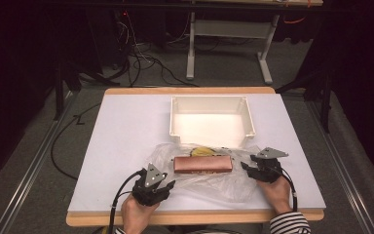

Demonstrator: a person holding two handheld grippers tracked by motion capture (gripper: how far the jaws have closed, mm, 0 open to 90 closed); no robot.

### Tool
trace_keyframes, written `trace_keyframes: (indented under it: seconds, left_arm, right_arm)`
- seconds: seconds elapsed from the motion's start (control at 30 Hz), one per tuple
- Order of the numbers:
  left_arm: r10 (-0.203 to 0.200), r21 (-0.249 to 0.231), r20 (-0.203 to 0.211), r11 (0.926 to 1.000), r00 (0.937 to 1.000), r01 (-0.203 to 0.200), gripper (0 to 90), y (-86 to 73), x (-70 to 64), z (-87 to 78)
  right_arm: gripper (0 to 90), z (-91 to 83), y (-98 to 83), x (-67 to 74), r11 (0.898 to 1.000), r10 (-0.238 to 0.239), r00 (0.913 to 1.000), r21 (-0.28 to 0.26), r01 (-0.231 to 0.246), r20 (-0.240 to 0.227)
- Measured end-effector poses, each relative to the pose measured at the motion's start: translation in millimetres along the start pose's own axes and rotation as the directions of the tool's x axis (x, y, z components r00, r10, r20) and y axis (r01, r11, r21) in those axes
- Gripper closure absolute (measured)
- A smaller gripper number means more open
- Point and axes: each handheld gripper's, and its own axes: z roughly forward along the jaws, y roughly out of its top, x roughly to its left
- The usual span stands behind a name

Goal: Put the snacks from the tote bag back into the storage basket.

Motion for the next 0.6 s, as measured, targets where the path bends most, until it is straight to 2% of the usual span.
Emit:
trace_keyframes:
  seconds: [0.07,0.1,0.17,0.2,0.27,0.3,0.33,0.37,0.4,0.47,0.5,0.6]
  left_arm:
    - [-0.009,-0.029,-0.01,0.9996,0.9999,0.008,53.4,11.5,1.0,-8.3]
    - [-0.009,-0.029,-0.01,0.9996,0.9999,0.008,51.3,11.5,1.0,-8.3]
    - [0.011,-0.03,-0.047,0.9995,0.9988,-0.013,49.5,25.6,3.9,-11.5]
    - [0.014,-0.025,-0.07,0.9996,0.9975,-0.015,45.8,36.9,9.7,-12.9]
    - [0.001,-0.014,-0.093,0.9999,0.9956,-0.003,42.7,47.8,19.4,-12.0]
    - [0.001,-0.014,-0.093,0.9999,0.9956,-0.003,41.8,47.8,19.4,-12.0]
    - [-0.011,-0.01,-0.112,0.9999,0.9937,0.01,41.8,52.4,25.8,-10.1]
    - [-0.04,-0.007,-0.118,0.9992,0.9922,0.039,40.0,56.1,34.8,-5.0]
    - [-0.04,-0.007,-0.118,0.9992,0.9922,0.039,39.6,56.1,34.8,-5.0]
    - [-0.091,0.033,-0.12,0.9949,0.9886,0.095,38.4,54.6,49.5,12.3]
    - [-0.091,0.033,-0.12,0.9949,0.9886,0.095,38.1,54.6,49.5,12.3]
    - [-0.147,0.068,-0.107,0.9856,0.9833,0.155,38.4,45.1,57.3,29.3]
  right_arm:
    - [49.3,-0.1,0.1,0.1,1.0,-0.004,1.0,0.001,0.004,0.001]
    - [49.3,-0.1,0.1,0.1,1.0,-0.004,1.0,0.001,0.004,0.001]
    - [49.2,0.1,0.0,-0.3,1.0,0.003,1.0,0.001,-0.003,-0.002]
    - [49.2,0.1,0.0,-0.2,1.0,0.002,1.0,0.0,-0.002,-0.001]
    - [49.1,0.1,0.0,-0.2,1.0,-0.002,1.0,0.0,0.002,0.0]
    - [49.1,0.1,0.0,-0.2,1.0,-0.002,1.0,0.0,0.002,0.0]
    - [49.1,0.1,0.0,-0.2,1.0,-0.002,1.0,-0.001,0.002,0.001]
    - [49.0,0.1,0.0,-0.1,1.0,-0.003,1.0,-0.001,0.003,0.002]
    - [48.9,0.1,0.0,-0.1,1.0,-0.003,1.0,-0.001,0.003,0.003]
    - [48.9,0.1,0.0,-0.3,1.0,-0.001,1.0,0.0,0.001,0.001]
    - [48.9,0.1,0.0,-0.3,1.0,-0.001,1.0,0.0,0.001,0.001]
    - [48.9,0.0,0.0,-0.1,1.0,-0.002,1.0,-0.001,0.002,0.002]
